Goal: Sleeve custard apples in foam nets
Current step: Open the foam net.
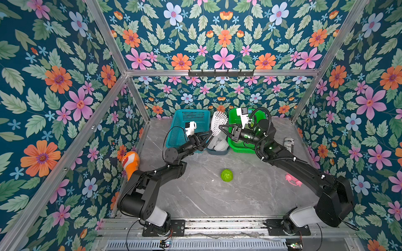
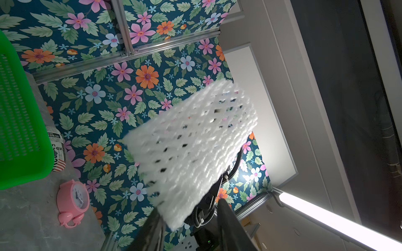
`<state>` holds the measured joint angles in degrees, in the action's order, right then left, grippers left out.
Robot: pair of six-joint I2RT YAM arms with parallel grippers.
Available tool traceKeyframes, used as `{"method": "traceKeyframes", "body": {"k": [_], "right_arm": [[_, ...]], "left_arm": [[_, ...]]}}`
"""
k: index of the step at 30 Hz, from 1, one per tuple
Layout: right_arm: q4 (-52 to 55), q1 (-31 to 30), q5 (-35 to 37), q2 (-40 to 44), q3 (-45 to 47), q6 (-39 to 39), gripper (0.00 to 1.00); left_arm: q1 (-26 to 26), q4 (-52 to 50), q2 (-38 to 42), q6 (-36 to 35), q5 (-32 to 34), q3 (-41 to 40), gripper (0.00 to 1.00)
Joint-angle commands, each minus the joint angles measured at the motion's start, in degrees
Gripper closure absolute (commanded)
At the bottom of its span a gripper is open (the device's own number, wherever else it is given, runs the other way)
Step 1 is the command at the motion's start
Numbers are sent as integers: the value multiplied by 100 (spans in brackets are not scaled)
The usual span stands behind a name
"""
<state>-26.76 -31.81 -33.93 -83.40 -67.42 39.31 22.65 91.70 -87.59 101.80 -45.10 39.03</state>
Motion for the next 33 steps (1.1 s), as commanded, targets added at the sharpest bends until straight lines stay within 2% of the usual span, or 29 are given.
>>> {"method": "traceKeyframes", "body": {"k": [1, 6, 9, 12, 19, 22, 23, 24, 25, 28, 33], "right_arm": [[-128, -6, 114, 57, 1, -19, 86], [-89, -4, 13, 45, 12, -46, 86], [-132, -43, -85, 0, 45, 26, 86], [-94, -53, -113, 2, 94, 13, 86], [47, -53, -76, 136, 185, -141, 86], [148, -53, -95, 231, 161, -274, 85], [178, -53, -140, 245, 143, -292, 83], [213, -53, -191, 258, 128, -292, 76], [262, -44, -194, 291, 132, -284, 65], [266, 65, -126, 433, 289, -135, 46], [-218, 523, -209, 638, 772, 622, 42]], "left_arm": [[4, 679, 4, 3, -61, -9, 59], [7, 682, -29, 15, -26, -27, 66], [2, 682, -35, -13, -6, 23, 63], [3, 680, -27, -37, 8, 79, 67], [7, 682, -143, 4, 11, 62, 98], [2, 682, -144, 2, 10, 53, 100], [2, 682, -160, -9, 22, 61, 100], [8, 681, -152, -39, 20, 61, 100], [5, 682, -132, -61, 30, 75, 100], [7, 682, -98, -122, 15, 112, 100], [-17, 689, -21, -187, 8, 191, 100]]}}
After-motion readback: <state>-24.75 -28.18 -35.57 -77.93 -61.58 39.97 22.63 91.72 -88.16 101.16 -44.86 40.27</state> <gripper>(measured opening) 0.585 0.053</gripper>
